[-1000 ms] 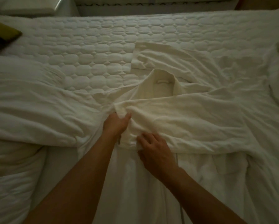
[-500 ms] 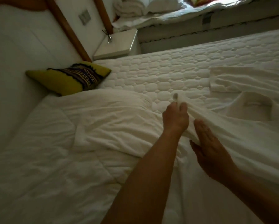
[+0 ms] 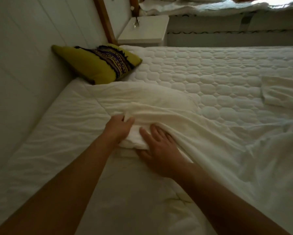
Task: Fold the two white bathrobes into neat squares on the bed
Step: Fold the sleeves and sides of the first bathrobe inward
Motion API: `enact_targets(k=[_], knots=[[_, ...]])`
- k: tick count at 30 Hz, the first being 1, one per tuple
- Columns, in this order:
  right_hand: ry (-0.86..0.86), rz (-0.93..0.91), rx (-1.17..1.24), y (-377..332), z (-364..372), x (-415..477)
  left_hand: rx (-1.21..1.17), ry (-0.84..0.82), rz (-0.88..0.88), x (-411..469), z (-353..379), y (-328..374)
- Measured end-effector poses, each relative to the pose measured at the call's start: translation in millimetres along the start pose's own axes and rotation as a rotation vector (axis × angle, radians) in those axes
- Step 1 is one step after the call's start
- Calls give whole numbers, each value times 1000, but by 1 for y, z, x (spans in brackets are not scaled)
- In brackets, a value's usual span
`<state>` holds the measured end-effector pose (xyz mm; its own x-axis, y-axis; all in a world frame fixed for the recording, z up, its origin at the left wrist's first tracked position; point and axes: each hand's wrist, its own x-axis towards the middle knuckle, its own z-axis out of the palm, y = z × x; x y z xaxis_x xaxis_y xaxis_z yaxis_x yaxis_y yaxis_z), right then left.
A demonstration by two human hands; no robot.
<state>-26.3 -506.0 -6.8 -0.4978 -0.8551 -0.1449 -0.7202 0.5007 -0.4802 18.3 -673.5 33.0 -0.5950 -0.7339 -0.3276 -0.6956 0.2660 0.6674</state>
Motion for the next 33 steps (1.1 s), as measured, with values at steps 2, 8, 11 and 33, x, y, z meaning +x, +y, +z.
enact_targets(k=[2,8,11,33], knots=[[-74,-17,-45,4,3,-8,23,-2,8,-3,7,-18],[275,-88,190,46,-20,-44,215,195,23,-18,34,-13],[429,17,90,114,-26,-70,339,272,28,-19,37,-26],[-14,389,-521,432,-147,-134,1090,-371,795,-16,263,114]])
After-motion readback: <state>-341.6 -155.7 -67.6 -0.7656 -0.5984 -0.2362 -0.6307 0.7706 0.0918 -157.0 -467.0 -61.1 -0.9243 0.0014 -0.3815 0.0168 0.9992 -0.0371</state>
